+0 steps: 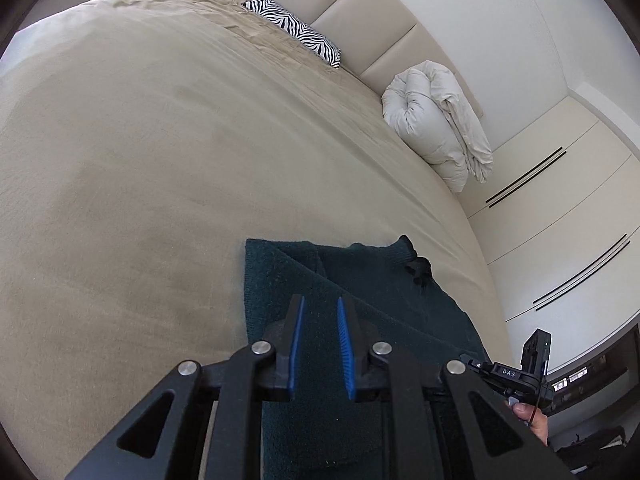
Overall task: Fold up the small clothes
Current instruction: 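Lay the sleeve on the body and open the left gripper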
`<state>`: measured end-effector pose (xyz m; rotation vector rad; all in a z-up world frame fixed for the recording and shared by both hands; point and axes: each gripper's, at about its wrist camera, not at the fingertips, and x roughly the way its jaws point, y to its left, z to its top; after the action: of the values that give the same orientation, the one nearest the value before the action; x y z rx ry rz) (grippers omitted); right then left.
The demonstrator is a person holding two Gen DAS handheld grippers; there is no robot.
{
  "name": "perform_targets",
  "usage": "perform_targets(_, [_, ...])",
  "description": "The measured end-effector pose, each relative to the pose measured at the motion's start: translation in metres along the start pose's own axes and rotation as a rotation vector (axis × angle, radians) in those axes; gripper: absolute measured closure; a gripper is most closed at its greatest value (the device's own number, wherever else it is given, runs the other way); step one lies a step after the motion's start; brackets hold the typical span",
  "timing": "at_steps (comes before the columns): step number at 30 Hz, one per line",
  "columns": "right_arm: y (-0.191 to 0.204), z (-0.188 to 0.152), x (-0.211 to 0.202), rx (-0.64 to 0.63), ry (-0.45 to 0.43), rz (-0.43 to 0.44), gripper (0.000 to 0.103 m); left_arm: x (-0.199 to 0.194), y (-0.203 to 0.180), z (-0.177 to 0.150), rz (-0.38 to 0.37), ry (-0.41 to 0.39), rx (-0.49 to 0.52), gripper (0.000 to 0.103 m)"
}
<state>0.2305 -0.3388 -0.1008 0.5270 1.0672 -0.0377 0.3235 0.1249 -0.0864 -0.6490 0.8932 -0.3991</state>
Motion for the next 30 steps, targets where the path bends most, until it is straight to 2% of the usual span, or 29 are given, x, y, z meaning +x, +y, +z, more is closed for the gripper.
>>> perform_targets(4, [-0.001,0.000,0.001,-0.007,0.001,0.004,0.096,0.034,0.025,0.014,-0.004,0.082,-0.065,0.086])
perform_targets(6, [-0.003,0.000,0.002,-0.003,0.002,0.011,0.096,0.046,0.038,0.015,-0.002,0.102,-0.082,0.099])
perform_targets(8, [-0.007,0.000,0.001,0.006,0.003,0.024,0.096,0.048,0.043,0.013,-0.023,0.103,-0.094,0.099])
perform_targets(11, [-0.010,-0.001,-0.001,0.019,0.001,0.036,0.095,0.040,0.035,0.010,0.000,0.107,-0.059,0.100])
perform_targets(15, [-0.011,-0.005,-0.012,0.039,-0.004,0.036,0.094,0.023,0.023,-0.003,-0.040,0.123,-0.034,0.100])
perform_targets(17, [-0.010,-0.009,-0.019,0.044,-0.013,0.042,0.094,0.023,0.020,-0.015,-0.014,0.153,0.003,0.100])
perform_targets(19, [-0.009,-0.016,-0.024,0.037,-0.017,0.035,0.094,0.018,0.017,-0.025,0.010,0.148,0.042,0.100])
perform_targets(24, [-0.011,-0.032,-0.032,0.024,-0.023,-0.004,0.091,-0.005,0.014,-0.044,0.020,0.137,0.064,0.098])
perform_targets(30, [-0.029,-0.055,-0.043,0.052,-0.036,0.016,0.091,-0.021,-0.008,-0.081,0.075,0.161,0.171,0.095])
